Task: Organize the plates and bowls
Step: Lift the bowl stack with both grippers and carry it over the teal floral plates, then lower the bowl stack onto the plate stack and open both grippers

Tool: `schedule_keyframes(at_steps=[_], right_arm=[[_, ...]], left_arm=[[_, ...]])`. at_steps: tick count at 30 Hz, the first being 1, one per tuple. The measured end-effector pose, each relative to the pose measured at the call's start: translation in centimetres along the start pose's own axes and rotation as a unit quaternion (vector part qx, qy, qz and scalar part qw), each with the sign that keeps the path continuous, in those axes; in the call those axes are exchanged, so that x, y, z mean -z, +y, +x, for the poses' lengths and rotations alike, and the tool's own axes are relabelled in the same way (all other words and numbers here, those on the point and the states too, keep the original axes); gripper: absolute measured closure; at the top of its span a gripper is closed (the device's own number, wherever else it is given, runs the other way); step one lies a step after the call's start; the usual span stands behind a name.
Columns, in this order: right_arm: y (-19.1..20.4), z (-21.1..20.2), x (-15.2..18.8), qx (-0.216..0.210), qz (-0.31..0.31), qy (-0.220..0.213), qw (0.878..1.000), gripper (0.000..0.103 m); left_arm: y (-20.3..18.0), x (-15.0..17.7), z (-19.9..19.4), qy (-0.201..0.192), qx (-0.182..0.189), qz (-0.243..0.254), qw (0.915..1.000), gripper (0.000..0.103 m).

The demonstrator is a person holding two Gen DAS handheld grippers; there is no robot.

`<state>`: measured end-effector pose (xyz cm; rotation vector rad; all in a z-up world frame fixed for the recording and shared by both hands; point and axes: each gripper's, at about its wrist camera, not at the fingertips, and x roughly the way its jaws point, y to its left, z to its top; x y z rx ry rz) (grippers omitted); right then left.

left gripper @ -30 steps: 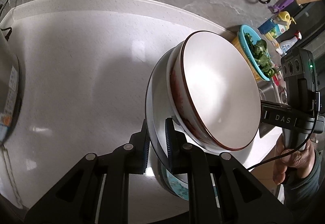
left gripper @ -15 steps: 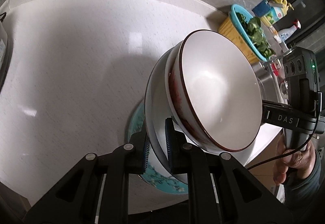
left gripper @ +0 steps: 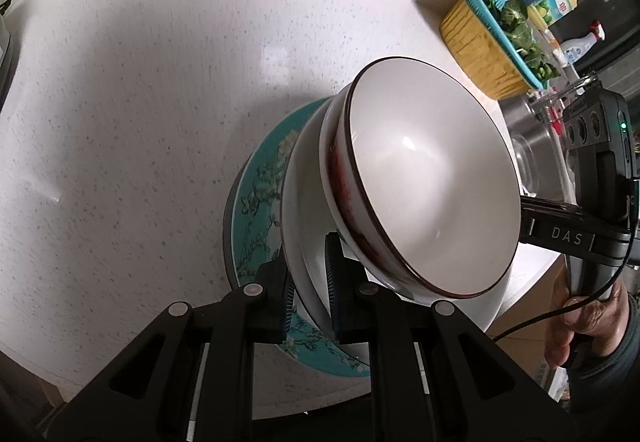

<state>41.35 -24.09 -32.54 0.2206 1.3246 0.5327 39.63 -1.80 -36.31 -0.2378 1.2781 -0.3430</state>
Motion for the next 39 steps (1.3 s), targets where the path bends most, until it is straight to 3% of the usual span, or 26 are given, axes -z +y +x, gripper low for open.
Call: schedule_keyframes(at_steps=[35,39], right_arm=[[0.2,1.3,3.1,0.001,-0.003,-0.023,1.000,0.084],[0.1,1.3,3.7,-0.001,0.000,-0.027,1.000,0.079]], left_arm=[[1.5,1.7,0.6,-0.027,-0.001,-0.010,0.9996,0.091],[1.8,1.8,0.4,-0.033,-0.002,-0.014,0.9994,0.089]])
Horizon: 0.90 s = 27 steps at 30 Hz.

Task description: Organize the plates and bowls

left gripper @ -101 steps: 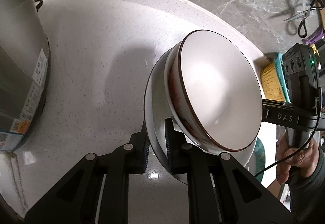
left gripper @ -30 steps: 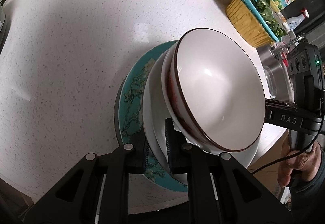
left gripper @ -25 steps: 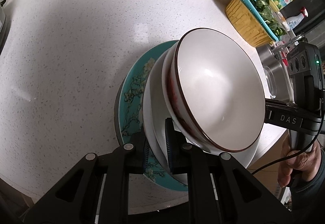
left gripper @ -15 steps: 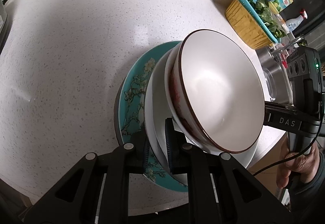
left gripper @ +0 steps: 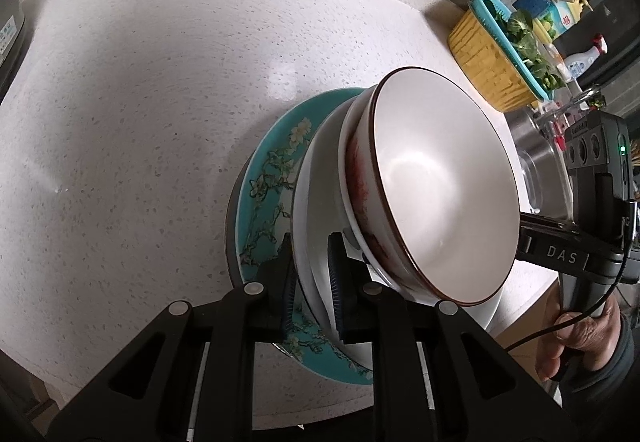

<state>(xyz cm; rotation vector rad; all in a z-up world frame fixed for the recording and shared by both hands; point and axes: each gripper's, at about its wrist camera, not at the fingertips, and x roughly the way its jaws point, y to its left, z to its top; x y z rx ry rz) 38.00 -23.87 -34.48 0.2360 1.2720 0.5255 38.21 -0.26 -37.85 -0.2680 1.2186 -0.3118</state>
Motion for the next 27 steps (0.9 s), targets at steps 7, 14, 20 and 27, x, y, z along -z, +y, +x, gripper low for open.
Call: schedule_keyframes(at_steps=[7,14,20,27], right_arm=[[-0.4,-0.8,0.7,-0.005,0.004,-0.008,1.000,0.069],[-0.4,-3.9,1.4,-0.013,-0.007,-0.037,0.999,0.056],[1.2,-8.1,1.9,-0.017,-0.060,-0.074,0.995,0.027],[6.0,-16.3,4.2,0.035,-0.142,-0.261,0.954,0.010]], left_arm=[[0.5,0.4,-1.0,-0.023,-0.005,-0.010,0.9997,0.082],[1.2,2.0,-4.4,-0.058,-0.026,-0.020,0.9977,0.046],[-1.7,4.0,-10.7,-0.145,-0.045,-0.005,0.9884,0.025],[-6.8,5.6,-18.1,-0.281,-0.129,0.039,0.9501,0.006]])
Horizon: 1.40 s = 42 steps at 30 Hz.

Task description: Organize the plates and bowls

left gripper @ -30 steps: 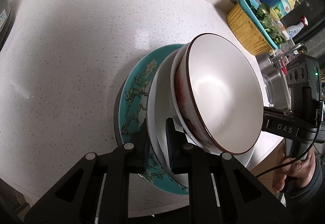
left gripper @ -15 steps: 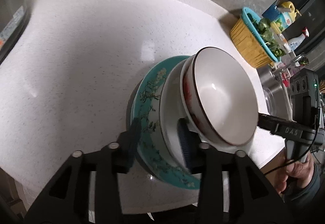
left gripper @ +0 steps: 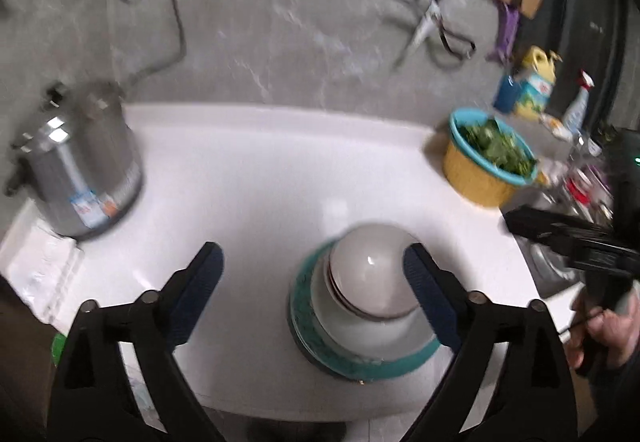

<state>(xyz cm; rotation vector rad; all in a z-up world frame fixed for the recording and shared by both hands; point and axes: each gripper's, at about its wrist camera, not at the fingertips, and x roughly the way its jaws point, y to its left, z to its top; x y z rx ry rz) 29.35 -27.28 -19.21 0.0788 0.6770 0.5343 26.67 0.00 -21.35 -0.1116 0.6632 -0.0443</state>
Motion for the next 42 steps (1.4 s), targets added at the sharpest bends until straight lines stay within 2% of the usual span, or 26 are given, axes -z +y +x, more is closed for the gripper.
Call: schedule_keyframes(at_steps=[1,3,5,11,15,16,19,21,24,27,29,33,36,42], right_arm=[[0.6,-1.4,-0.2,0.004,-0.009,-0.033,0.999,0.000],[1.8,-4.0,-0.5,0.010,-0.023,-0.101,0.995,0.000],[2.7,-5.5,-0.6,0.020,-0.030,-0.134,0.990,0.000],[4.3,-7.2,0.0,0.019,-0.017,-0.139,0.990,0.000],[5.4,-9.7,1.0,0.070,0.008,-0.165,0.984,0.000],[5.7,-10.4,1.3,0.074,0.005,-0.177,0.981,0.000],[7.0,-12.4,2.8,0.084,-0.023,-0.210,0.974,0.000],[7.9,-13.4,4.0,0.074,-0.044,-0.221,0.971,0.000],[9.1,-13.9,4.8,0.076,-0.057,-0.212,0.973,0.000],[9.7,-12.8,4.8,0.135,-0.048,-0.152,0.978,0.000],[9.7,-12.4,4.8,0.173,-0.033,-0.119,0.977,0.000],[8.8,-13.0,4.8,0.151,-0.023,-0.112,0.982,0.000],[7.9,-13.2,4.7,0.150,-0.021,-0.092,0.984,0.000],[5.6,-12.6,4.7,0.125,-0.033,-0.053,0.990,0.000]], left_arm=[[-0.1,-0.1,-0.6,-0.005,-0.009,-0.005,0.9999,0.005],[-0.3,-0.2,-1.5,-0.005,-0.037,-0.016,0.9992,0.005],[-0.3,0.2,-2.6,-0.009,-0.068,-0.018,0.9975,0.005],[0.4,2.2,-6.5,-0.015,-0.050,0.008,0.9986,0.005],[0.8,3.7,-8.9,0.005,-0.025,-0.003,0.9997,0.005],[0.8,4.1,-9.5,0.008,-0.013,-0.005,0.9999,0.005],[0.1,5.1,-11.4,0.013,-0.020,0.002,0.9997,0.005],[-0.1,5.6,-12.3,0.026,-0.013,-0.001,0.9996,0.005],[-0.5,5.7,-12.5,0.055,-0.022,-0.010,0.9982,0.005],[-0.7,5.5,-12.6,0.060,-0.037,-0.021,0.9973,0.005],[-0.9,5.4,-12.9,0.053,-0.052,-0.032,0.9967,0.005],[-1.6,5.1,-13.2,0.046,-0.064,-0.055,0.9954,0.005],[-2.8,4.6,-13.1,0.049,-0.084,-0.063,0.9933,0.005],[-5.2,4.5,-12.6,0.061,-0.096,-0.048,0.9923,0.005]])
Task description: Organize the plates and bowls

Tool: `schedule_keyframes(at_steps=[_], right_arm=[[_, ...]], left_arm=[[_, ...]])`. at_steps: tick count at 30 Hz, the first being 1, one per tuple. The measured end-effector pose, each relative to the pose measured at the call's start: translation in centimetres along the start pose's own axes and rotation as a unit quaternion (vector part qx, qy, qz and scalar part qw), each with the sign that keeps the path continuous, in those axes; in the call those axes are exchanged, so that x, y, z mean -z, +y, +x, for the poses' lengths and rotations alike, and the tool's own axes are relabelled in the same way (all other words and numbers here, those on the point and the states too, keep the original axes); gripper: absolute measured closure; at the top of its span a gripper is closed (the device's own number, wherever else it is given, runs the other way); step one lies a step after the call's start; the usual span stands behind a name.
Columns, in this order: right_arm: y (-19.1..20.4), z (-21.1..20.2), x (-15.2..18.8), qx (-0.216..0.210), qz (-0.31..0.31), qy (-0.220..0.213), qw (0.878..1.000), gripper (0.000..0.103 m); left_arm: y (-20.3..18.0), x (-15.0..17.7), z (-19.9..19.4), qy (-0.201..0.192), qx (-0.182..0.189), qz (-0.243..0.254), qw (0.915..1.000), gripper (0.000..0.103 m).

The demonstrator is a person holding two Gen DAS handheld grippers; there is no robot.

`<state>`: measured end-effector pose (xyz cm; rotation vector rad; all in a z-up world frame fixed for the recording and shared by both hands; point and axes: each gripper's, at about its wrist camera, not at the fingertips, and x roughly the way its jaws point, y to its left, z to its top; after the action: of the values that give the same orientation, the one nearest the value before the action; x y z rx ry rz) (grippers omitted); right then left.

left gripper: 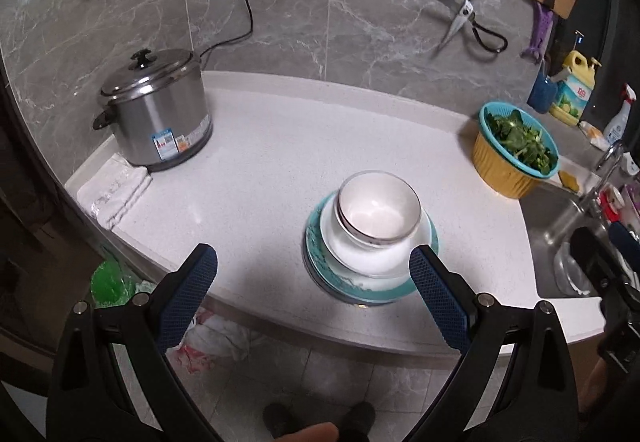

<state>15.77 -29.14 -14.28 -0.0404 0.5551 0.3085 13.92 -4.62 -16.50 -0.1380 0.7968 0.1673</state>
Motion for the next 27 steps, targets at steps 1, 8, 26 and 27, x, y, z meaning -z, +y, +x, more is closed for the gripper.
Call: schedule_keyframes(at_steps=[1,8,26,27], right_arm=[[-0.4,0.3,0.1,-0.006,0.002,0.008,1.000,0.000],[-0.9,1.4,0.3,-0.013,-0.003,0.031,0.999,0.000],[3.1,2.8,0.0,-0.013,-0.032,0.074,0.997,0.000],[3.3,2.8,0.0,-0.012,-0.031,0.075,0.997,0.000]], left_arm=[[-0.3,0.2,-0.1,0.001,-0.006,-0.002,1.0000,0.005],[-0.4,1.6,-0.6,0.012,-0.006,-0.022,0.9997,0.005],[1.9,2.0,-3.1,-0.006,-0.050,-0.025,0.9984,0.005],[1.9,2.1,-3.2,-0.006,-0.053,-0.024,0.9983,0.005]])
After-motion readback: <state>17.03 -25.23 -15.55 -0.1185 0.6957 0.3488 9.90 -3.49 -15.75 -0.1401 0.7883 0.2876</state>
